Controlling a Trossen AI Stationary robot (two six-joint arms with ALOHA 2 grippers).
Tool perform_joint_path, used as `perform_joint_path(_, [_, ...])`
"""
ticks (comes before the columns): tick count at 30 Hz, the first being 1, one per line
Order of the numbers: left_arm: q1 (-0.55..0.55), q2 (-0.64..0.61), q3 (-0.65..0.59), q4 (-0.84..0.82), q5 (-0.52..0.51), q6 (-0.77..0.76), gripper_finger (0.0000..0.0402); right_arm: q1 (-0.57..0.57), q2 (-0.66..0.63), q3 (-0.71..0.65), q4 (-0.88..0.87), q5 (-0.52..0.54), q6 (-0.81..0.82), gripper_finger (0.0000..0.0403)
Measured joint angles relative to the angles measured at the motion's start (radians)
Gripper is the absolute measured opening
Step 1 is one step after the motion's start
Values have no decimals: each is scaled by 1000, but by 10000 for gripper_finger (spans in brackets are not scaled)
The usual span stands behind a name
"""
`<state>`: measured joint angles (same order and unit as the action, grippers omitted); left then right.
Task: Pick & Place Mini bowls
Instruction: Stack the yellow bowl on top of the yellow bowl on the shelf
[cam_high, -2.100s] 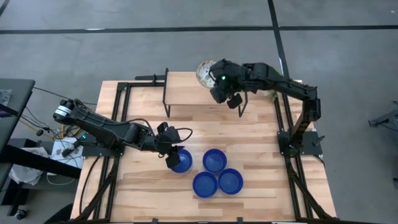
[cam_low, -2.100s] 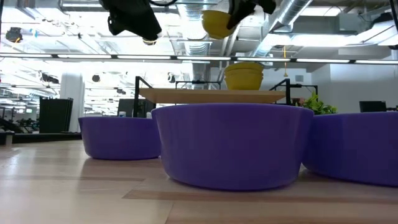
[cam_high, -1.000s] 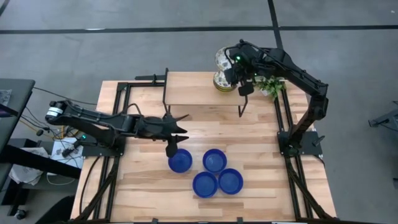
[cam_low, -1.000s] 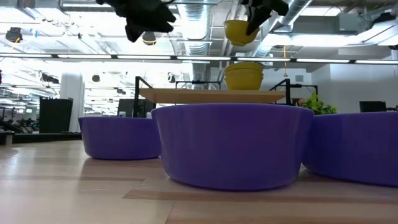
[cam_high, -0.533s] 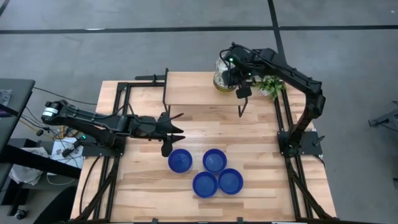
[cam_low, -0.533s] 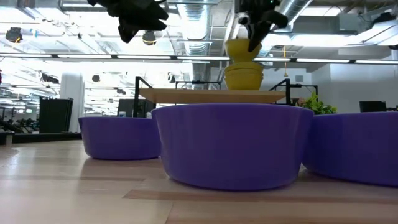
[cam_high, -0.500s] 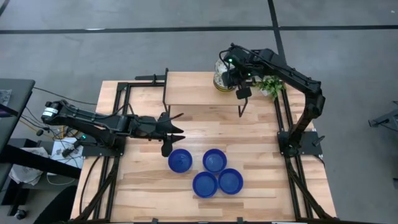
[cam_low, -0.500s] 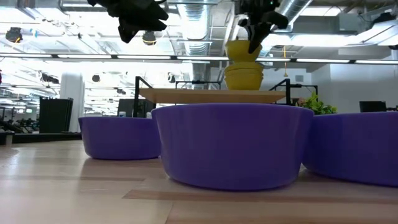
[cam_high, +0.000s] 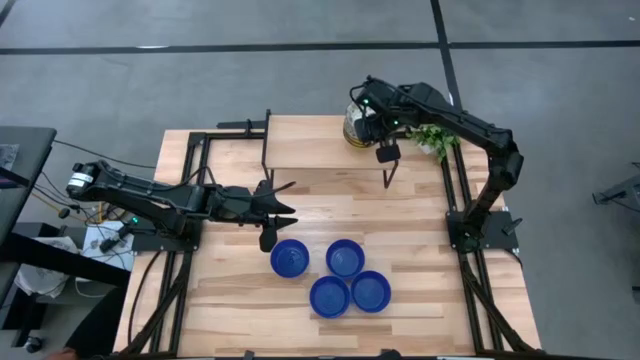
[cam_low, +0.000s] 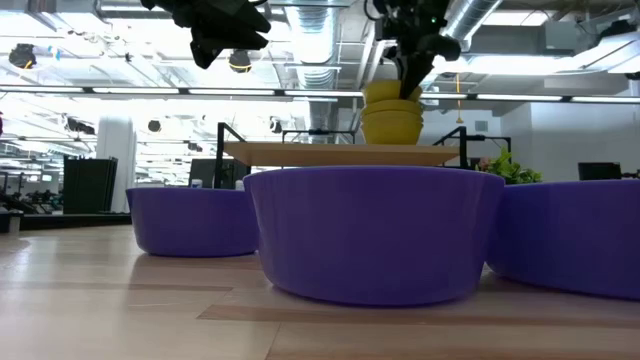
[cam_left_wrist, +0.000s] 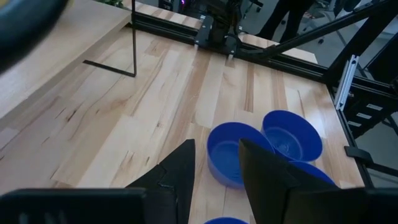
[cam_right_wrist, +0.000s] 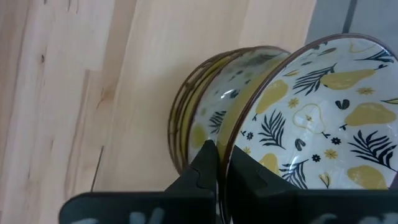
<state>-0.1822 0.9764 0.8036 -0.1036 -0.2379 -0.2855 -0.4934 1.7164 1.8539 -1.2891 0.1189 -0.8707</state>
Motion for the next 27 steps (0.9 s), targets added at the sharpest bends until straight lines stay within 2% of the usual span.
perform_joint_path(7, [0,0,0,0,0,-2,121,0,0,-47,5,-7,2,2])
perform_joint_path(27, [0,1,0,0,0,-3,121,-6,5,-47,26,-12,9,12])
